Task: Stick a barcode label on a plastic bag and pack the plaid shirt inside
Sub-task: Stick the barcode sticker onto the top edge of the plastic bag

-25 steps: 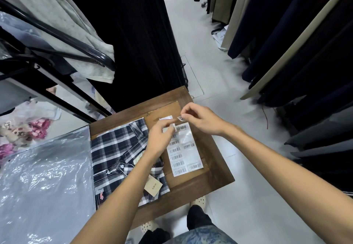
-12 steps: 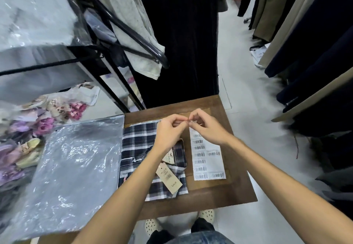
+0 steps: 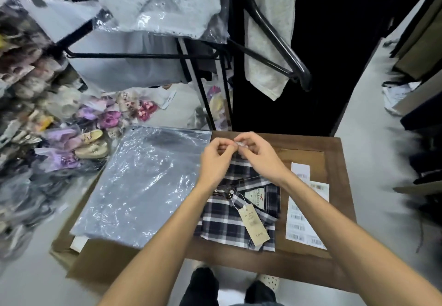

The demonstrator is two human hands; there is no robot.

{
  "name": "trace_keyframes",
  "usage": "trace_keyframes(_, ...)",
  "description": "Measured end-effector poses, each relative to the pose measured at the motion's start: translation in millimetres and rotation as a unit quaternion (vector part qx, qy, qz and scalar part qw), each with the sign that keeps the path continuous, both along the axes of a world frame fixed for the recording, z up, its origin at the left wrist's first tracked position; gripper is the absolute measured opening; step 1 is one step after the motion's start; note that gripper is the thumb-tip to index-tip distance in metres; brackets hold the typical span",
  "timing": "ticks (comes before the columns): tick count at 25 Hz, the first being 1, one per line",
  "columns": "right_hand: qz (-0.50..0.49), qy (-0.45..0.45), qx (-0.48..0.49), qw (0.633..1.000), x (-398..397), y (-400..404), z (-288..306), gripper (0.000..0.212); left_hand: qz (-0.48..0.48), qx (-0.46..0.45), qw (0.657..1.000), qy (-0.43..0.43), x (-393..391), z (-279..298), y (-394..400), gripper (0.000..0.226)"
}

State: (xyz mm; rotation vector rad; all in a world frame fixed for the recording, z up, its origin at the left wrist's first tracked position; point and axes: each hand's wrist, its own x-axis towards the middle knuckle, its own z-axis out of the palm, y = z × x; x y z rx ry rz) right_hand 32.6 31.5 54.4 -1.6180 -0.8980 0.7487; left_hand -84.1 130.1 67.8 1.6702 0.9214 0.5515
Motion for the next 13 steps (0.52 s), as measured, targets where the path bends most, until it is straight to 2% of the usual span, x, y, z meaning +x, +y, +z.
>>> trace_keyframes(4,0.004,0.014,0.013,1.000,-36.1,50.7,11.2,0.026,0.050,-0.028,0.998,-0.037,-24.0,8.8,44.3,0.007)
trace_keyframes(8,-0.015,0.049,0.003,0.999,-57.5,97.2,12.8,0.047,0.068,-0.020,0.997,-0.033,-58.3,13.5,91.2,0.005)
trace_keyframes(13,-0.062,0.103,0.005,0.993,-86.4,160.6,15.8,0.040,0.060,-0.003,0.997,-0.049,-104.3,14.0,157.4,0.010)
